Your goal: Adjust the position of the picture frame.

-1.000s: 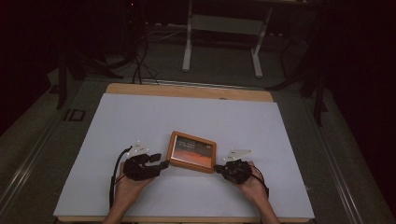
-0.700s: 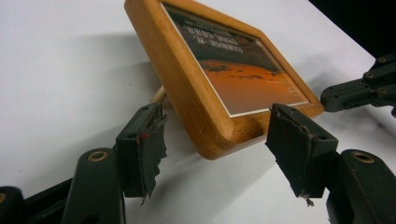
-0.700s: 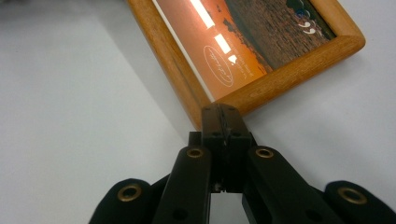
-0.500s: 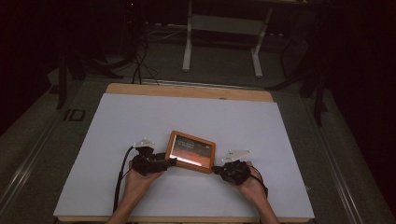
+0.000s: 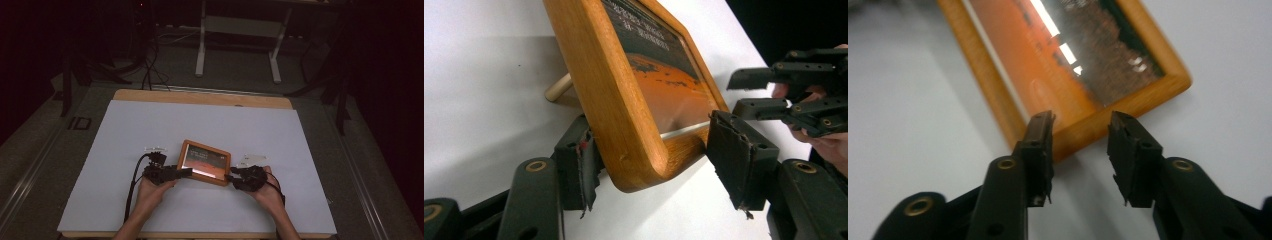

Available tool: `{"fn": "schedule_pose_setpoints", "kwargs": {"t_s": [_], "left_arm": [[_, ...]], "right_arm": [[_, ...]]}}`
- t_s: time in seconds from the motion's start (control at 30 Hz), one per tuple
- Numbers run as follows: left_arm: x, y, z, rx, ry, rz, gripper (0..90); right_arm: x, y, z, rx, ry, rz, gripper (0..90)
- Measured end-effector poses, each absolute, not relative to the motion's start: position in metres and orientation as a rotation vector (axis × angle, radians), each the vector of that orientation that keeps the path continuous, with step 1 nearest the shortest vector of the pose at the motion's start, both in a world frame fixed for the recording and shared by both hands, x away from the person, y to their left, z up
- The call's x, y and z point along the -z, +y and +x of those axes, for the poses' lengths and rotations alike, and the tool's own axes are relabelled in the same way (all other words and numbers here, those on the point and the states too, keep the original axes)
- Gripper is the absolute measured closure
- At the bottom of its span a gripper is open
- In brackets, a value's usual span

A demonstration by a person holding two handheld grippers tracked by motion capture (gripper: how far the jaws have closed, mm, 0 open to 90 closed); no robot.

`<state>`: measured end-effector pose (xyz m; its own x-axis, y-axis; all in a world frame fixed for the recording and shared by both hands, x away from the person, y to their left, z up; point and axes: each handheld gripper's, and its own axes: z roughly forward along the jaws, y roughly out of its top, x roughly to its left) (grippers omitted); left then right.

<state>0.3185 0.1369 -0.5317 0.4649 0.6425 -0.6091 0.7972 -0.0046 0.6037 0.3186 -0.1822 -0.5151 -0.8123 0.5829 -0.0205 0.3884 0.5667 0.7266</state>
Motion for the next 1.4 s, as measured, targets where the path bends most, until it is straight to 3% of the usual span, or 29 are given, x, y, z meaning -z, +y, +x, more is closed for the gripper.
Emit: {"fn": "schedule_pose_setpoints", "kwargs": {"t_s": [0.17, 0.23, 0.3, 0.33, 0.37, 0.47, 0.7, 0.87, 1.2, 1.4], "left_arm": [[0.525, 0.138, 0.322, 0.136, 1.271, 1.727, 44.2], [0.520, 0.140, 0.324, 0.075, 1.276, 1.761, 50.0], [0.519, 0.137, 0.327, 0.004, 1.276, 1.843, 65.4], [0.522, 0.135, 0.328, -0.002, 1.266, 1.851, 85.0], [0.525, 0.132, 0.331, 0.035, 1.272, 1.843, 77.3], [0.531, 0.126, 0.336, 0.097, 1.269, 1.815, 67.9], [0.529, 0.118, 0.337, 0.126, 1.264, 1.785, 55.7], [0.533, 0.111, 0.343, 0.173, 1.274, 1.763, 46.8], [0.531, 0.110, 0.353, 0.176, 1.296, 1.751, 44.2], [0.530, 0.117, 0.361, 0.182, 1.335, 1.711, 42.5]], "right_arm": [[0.511, -0.177, 0.329, -1.131, 2.505, 0.823, 57.8], [0.510, -0.174, 0.332, -1.131, 2.500, 0.819, 56.4], [0.509, -0.171, 0.336, -1.132, 2.487, 0.816, 55.1], [0.508, -0.171, 0.339, -1.135, 2.483, 0.816, 54.3], [0.508, -0.170, 0.342, -1.134, 2.476, 0.823, 53.7], [0.505, -0.172, 0.352, -1.137, 2.453, 0.853, 52.3], [0.504, -0.179, 0.380, -1.130, 2.453, 0.930, 44.0], [0.510, -0.174, 0.402, -1.134, 2.519, 0.970, 31.1], [0.521, -0.172, 0.424, -1.265, 2.659, 1.051, 28.8], [0.519, -0.174, 0.415, -1.210, 2.693, 1.010, 36.9]]}}
